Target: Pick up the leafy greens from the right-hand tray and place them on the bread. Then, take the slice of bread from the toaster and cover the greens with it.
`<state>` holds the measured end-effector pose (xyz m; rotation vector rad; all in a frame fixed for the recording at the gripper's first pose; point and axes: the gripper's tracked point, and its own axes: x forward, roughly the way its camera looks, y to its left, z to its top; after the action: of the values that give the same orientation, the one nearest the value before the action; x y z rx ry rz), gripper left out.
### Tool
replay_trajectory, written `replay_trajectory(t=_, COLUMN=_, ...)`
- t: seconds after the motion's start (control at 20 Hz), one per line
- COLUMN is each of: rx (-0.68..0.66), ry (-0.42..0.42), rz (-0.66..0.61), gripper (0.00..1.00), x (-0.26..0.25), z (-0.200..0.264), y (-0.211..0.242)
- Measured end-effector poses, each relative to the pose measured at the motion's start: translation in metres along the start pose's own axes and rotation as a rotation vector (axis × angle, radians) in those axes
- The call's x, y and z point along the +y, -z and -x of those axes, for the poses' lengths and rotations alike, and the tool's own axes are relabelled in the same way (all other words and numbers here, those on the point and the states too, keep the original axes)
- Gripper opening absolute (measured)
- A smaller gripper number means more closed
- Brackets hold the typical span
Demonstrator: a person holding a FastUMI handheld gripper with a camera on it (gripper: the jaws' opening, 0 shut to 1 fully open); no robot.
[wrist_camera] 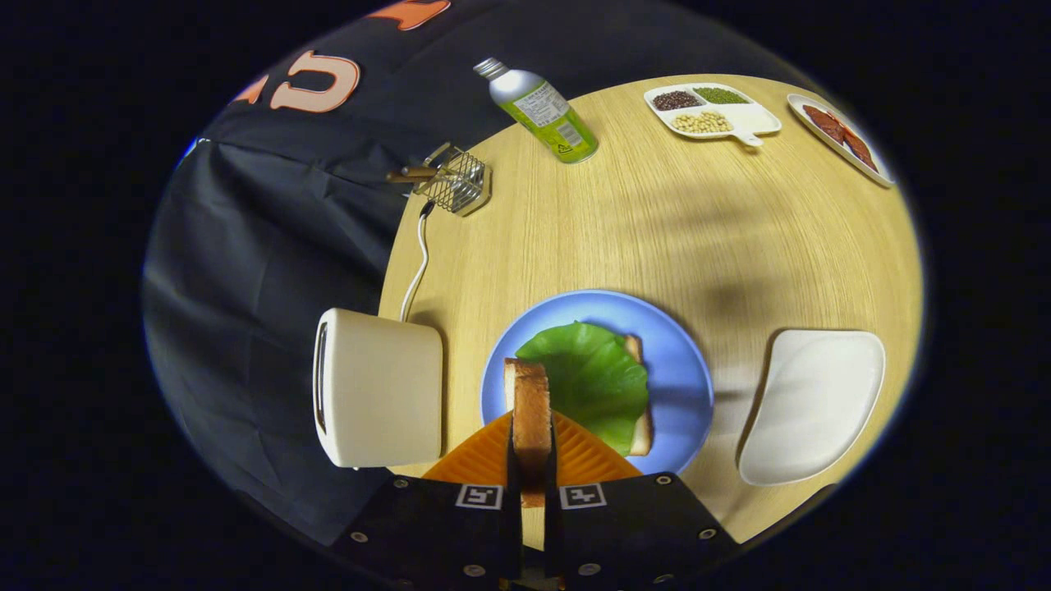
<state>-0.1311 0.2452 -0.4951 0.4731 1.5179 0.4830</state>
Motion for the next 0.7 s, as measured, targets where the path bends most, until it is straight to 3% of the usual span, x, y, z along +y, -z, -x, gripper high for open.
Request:
replay_trajectory(t=0.3, rx=-0.031, ry=0.085, rz=0.069, gripper=0.19, x=-0.019, z=-0.006, y=-0.002)
replay_trajectory(t=0.5, rx=-0.044, ry=0.132, rz=0.08, gripper=0.41, x=-0.026, z=-0.001, y=-0.002)
replay_trajectory(t=0.7, rx=-0.145, ry=0.116, rz=0.104, gripper=0.64, x=-0.015, z=0.028, y=-0.021)
